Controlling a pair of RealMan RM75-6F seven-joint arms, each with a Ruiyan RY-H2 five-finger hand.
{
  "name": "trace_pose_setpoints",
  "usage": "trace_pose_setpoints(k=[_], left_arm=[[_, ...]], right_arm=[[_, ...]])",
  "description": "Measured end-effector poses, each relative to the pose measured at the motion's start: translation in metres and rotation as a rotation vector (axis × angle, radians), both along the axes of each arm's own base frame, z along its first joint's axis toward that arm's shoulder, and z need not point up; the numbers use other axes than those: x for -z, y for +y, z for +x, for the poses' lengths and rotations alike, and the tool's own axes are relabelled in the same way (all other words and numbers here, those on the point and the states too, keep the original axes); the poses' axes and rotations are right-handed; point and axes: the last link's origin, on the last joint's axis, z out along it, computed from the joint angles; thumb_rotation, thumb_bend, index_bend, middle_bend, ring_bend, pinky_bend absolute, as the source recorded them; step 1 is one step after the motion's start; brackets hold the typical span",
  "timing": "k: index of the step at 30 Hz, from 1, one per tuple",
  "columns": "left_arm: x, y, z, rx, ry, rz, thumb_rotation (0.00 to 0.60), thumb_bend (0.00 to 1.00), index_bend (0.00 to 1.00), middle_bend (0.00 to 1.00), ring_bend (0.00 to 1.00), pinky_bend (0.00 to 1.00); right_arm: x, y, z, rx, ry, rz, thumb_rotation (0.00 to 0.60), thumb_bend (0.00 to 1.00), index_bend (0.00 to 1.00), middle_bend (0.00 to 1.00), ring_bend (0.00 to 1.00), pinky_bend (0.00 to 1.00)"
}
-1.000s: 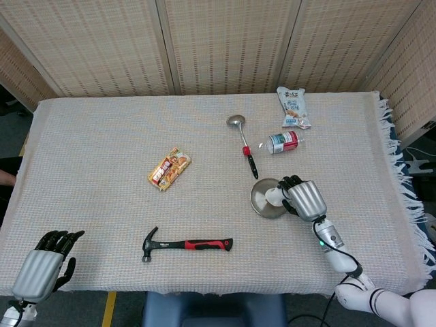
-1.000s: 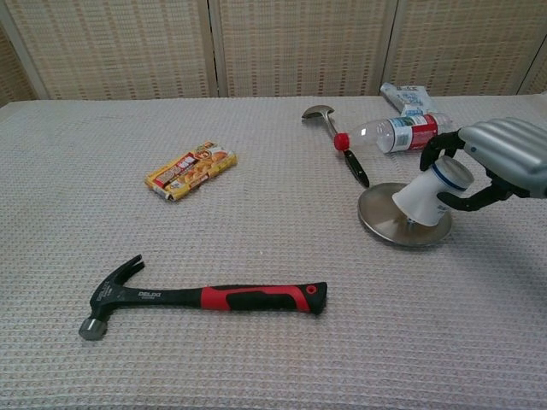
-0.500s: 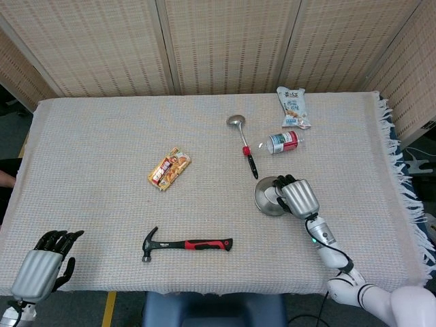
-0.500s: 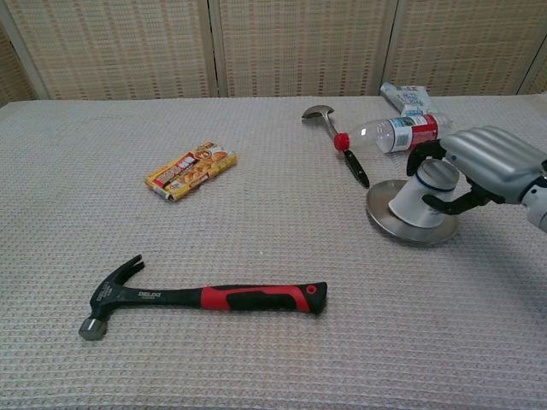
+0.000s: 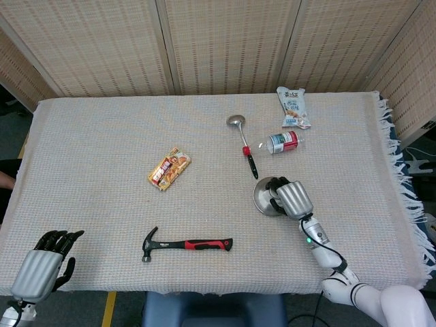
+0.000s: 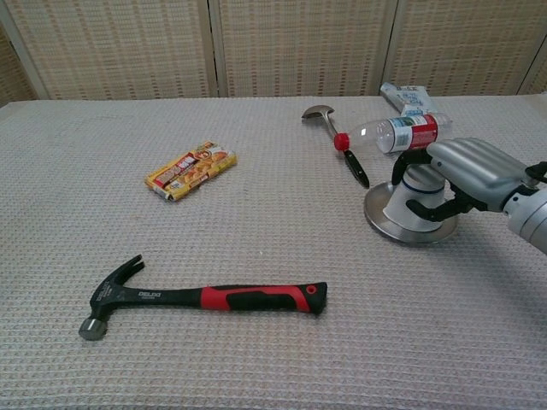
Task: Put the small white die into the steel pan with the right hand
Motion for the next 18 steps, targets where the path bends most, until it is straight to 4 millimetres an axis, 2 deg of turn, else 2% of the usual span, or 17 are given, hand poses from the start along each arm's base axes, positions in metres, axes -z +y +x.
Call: trace_pose_setpoints(k=[8, 18], left_arm=[[0.001, 0.0, 0.0, 0.0, 0.002, -0.004, 0.6, 0.57, 0.17, 0.25, 0.18, 0.19], [0.002, 0.0, 0.0, 0.001, 0.005, -0.007, 0.6, 0.58, 0.17, 0.24, 0.18, 0.19]], right_arm=[[-0.006, -0.001, 0.002, 0.041, -0.096, 0.036, 0.6, 0.31, 0.6, 0.53, 0.48, 0.78], [-0.019, -0.014, -0.017, -0.001, 0.108, -0.125, 0.6, 0.32, 0.62, 0.53, 0.49, 0.78]])
